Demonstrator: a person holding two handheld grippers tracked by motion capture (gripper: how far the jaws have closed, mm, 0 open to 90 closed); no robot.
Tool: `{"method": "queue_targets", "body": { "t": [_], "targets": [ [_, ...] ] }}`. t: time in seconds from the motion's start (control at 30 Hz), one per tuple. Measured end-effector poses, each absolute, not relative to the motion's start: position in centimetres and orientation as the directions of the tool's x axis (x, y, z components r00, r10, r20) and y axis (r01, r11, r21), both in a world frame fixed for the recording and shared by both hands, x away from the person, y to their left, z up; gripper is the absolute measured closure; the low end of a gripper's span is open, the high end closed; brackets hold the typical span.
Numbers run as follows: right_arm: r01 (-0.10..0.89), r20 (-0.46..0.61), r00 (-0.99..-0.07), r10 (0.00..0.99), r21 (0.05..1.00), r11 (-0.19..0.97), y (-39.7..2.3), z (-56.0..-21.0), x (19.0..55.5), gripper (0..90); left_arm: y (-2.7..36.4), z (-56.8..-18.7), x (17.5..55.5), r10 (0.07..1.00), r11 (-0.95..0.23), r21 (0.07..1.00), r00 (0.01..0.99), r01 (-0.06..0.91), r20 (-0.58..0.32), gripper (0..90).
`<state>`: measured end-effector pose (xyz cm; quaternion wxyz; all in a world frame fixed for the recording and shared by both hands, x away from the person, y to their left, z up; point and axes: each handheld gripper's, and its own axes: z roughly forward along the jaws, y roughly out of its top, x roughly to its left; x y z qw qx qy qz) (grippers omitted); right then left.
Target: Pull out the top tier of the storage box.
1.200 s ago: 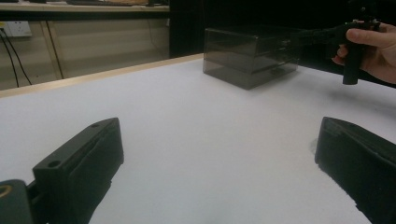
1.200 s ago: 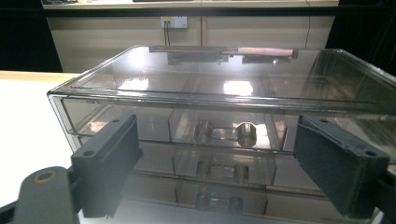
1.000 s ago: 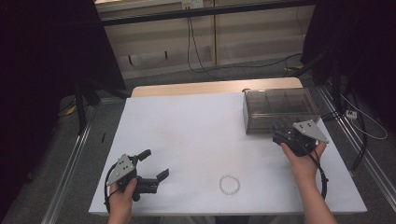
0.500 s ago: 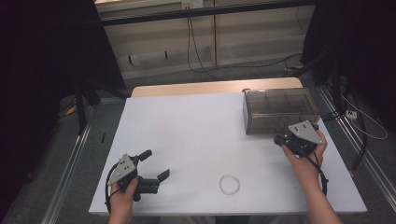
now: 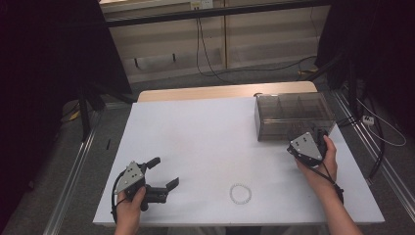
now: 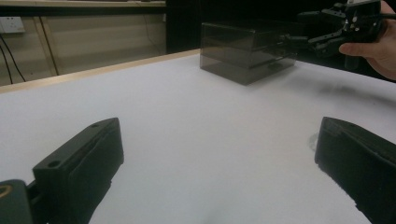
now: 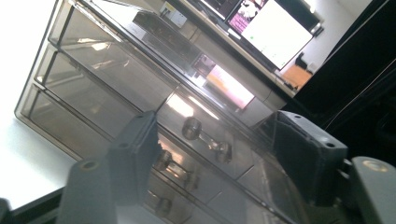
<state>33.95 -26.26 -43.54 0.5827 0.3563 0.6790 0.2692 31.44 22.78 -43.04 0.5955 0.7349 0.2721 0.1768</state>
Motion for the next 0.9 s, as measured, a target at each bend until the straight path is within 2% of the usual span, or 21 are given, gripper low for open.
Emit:
{"method": "queue_targets", "body": {
  "t": [0.33, 0.6, 0.9],
  "targets": [
    [0.153, -0.765, -0.057, 0.641, 0.628, 0.763, -26.44, -43.72, 33.63, 47.6, 22.72, -43.05, 31.43, 0.611, -0.144, 0.971, 0.789, 0.19, -0.063, 1.6],
    [0.156, -0.801, -0.06, 0.595, 0.582, 0.798, -26.78, -43.67, 33.63, 51.1, 22.75, -43.04, 31.43, 0.611, -0.143, 0.971, 0.789, 0.19, -0.064, 1.6],
    [0.141, -0.871, -0.076, 0.486, 0.473, 0.869, -26.42, -43.93, 33.58, 56.0, 22.8, -43.06, 31.47, 0.613, -0.149, 0.971, 0.788, 0.189, -0.06, 1.6]
  ]
}}
